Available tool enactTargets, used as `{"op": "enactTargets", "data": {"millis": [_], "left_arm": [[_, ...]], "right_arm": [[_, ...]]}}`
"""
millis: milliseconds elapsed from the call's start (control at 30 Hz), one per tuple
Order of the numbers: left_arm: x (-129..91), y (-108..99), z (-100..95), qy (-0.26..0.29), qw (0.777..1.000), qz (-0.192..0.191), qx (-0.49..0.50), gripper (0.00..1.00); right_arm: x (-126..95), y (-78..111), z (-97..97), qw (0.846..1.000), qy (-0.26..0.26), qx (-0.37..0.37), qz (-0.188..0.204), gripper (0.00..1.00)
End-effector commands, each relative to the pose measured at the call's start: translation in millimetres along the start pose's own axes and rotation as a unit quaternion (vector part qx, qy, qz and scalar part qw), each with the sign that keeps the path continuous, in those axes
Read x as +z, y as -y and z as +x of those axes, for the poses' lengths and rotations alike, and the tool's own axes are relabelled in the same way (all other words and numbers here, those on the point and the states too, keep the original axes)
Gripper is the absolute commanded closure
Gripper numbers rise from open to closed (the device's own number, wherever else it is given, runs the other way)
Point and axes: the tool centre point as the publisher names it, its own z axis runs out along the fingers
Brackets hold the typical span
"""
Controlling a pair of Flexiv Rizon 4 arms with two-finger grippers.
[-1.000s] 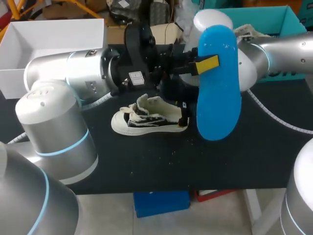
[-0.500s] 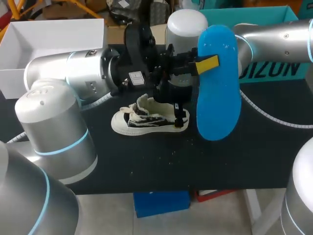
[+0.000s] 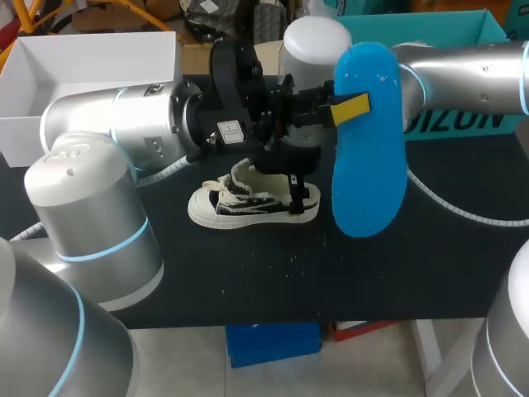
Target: Take the shoe out of the shoebox, open the shoe tongue, remove and reinsert the insole, then place the shoe into the shoebox
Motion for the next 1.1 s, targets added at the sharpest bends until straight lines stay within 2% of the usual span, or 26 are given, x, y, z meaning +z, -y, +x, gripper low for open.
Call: {"op": "enactTargets", "data": {"millis": [33,133,433,533,800,867,1100], "left_arm": [[2,-1,0.7,0.003,1.0,0.001,0.001,1.0],[2,-1,0.7,0.003,1.0,0.001,0.001,1.0],[2,-1,0.7,0.003,1.0,0.001,0.001,1.0],[2,-1,0.7,0.003,1.0,0.001,0.001,1.0],[2,-1,0.7,0.003,1.0,0.001,0.001,1.0],[2,-1,0.7,0.003,1.0,0.001,0.001,1.0],[2,-1,0.7,0.003,1.0,0.001,0.001,1.0]], "right_arm": [[2,14.9,5.4,0.987,0.005,-0.013,-0.16,0.0],[1,16.6,4.8,0.978,0.009,-0.009,-0.207,0.0],[2,20.8,4.0,0.956,0.012,0.008,-0.292,0.0],[2,23.5,2.7,0.941,0.018,0.018,-0.337,0.0],[2,26.3,2.4,0.931,0.02,0.024,-0.362,0.0],[3,27.0,2.0,0.921,0.021,0.029,-0.387,0.0],[9,31.5,4.1,0.909,0.007,0.038,-0.414,0.0]]}}
